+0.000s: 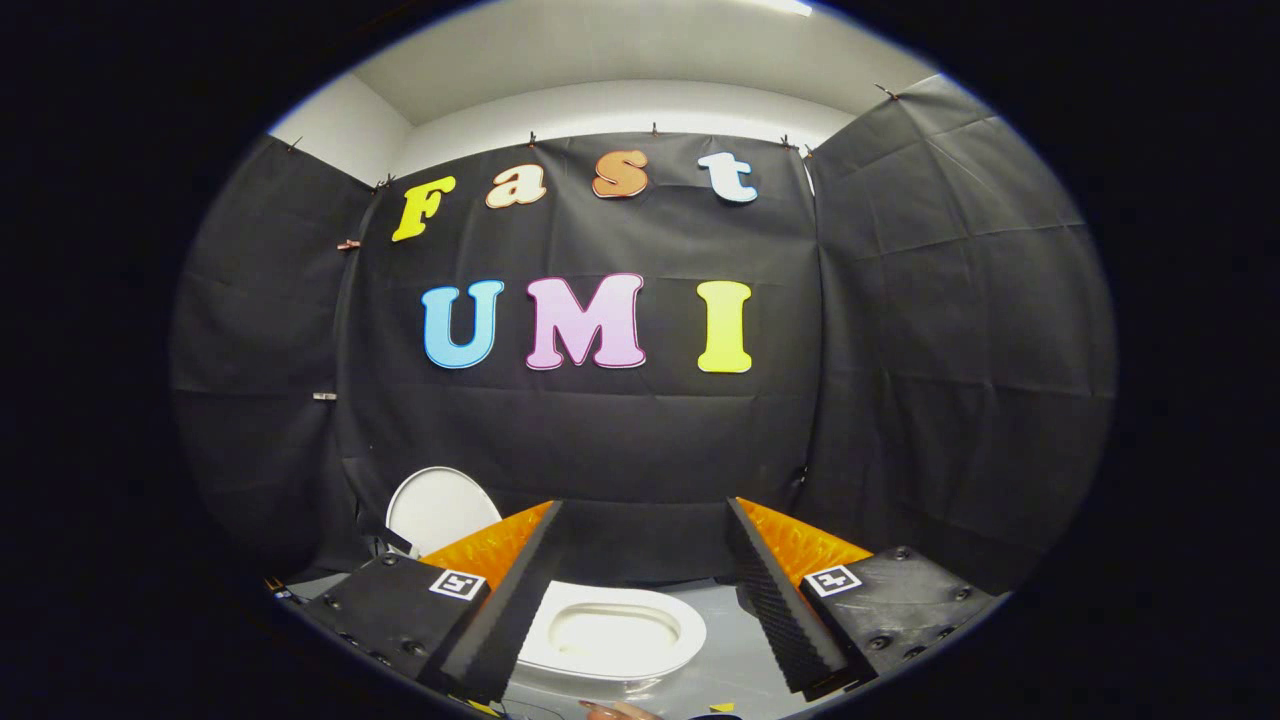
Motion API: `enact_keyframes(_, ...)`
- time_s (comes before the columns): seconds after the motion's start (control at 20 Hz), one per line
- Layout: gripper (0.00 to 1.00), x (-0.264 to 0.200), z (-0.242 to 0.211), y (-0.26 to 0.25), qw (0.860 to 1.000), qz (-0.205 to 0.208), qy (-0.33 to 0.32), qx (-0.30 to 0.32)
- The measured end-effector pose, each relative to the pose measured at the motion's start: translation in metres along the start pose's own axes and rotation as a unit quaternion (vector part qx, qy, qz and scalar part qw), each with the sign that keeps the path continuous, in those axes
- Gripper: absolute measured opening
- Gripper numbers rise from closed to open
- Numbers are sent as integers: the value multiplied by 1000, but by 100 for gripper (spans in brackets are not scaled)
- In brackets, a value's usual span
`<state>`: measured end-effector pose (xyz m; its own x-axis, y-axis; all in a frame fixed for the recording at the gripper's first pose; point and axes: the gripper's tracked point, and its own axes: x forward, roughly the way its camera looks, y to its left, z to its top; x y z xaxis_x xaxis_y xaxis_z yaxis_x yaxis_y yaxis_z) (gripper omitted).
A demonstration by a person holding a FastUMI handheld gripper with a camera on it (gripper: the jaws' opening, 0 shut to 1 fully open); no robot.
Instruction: Open the toilet lid.
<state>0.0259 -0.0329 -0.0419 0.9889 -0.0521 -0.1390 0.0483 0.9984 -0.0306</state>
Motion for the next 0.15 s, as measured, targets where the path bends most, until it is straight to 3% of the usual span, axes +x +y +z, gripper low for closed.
enact_keyframes(0.15,99,-1,-1,3,1000,1,1,0)
